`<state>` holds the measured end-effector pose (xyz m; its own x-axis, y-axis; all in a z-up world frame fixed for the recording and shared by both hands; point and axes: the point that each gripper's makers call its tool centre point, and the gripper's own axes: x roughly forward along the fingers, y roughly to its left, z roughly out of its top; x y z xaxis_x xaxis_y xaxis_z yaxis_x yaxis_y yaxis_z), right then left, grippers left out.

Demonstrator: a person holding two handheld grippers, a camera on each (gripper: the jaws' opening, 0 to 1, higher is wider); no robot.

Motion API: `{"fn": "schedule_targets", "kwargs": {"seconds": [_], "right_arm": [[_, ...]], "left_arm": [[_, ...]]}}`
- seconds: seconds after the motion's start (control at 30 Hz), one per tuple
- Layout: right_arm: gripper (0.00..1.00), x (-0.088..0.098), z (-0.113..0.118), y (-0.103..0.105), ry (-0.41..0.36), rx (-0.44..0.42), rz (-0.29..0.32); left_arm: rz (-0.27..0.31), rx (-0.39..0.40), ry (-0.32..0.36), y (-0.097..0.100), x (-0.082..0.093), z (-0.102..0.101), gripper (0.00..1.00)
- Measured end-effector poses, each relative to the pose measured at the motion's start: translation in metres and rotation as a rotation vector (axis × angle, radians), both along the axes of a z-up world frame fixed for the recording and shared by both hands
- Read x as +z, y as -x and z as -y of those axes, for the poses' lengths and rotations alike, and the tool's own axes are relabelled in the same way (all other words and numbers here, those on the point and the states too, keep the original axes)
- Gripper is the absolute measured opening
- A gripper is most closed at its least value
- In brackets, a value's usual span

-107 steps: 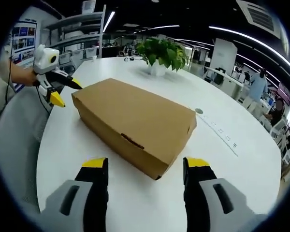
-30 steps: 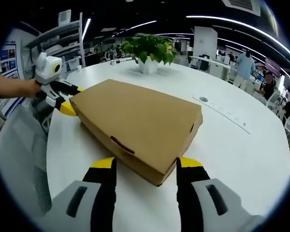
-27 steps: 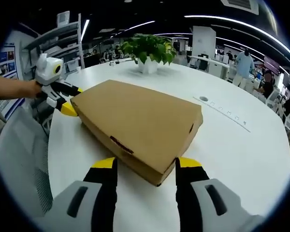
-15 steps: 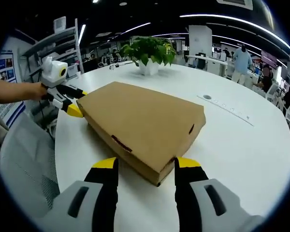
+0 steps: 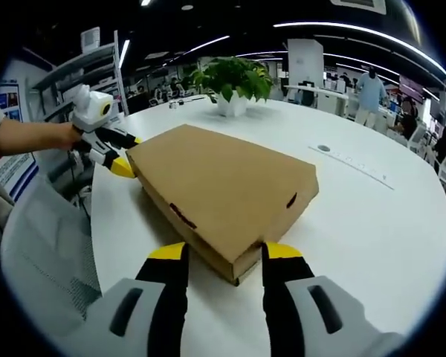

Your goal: Operate the shoe box by opening the lid, removing the specified soft item, and placing it in the target area until the item is outside and the box remains undamaged.

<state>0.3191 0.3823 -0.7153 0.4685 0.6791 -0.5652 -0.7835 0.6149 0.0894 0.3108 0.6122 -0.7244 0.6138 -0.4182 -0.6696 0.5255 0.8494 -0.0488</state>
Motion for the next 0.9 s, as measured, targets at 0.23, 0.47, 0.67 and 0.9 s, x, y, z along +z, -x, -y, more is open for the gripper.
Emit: {"fn": "schedule_targets", "kwargs": {"seconds": [0.23,0.47,0.67,0.9], "right_arm": [[0.33,0.0,-0.013,0.012,-0.014,0.002,0.006],[0.32,0.0,-0.026,0.023,-0.016,0.019,0.007],[0.31,0.0,-0.032,0.029,-0.017,0.026,0.007],[0.31,0.0,-0.042,0.039,-0.022,0.044,0.006]], "left_arm": [[-0.017,-0.015,0.001,0.004,0.0,-0.015,0.53],[-0.024,-0.023,0.0,0.009,-0.001,-0.027,0.53],[-0.023,-0.019,-0.002,0.013,-0.002,-0.034,0.52],[-0.028,0.013,0.005,0.024,-0.002,-0.044,0.51]]}}
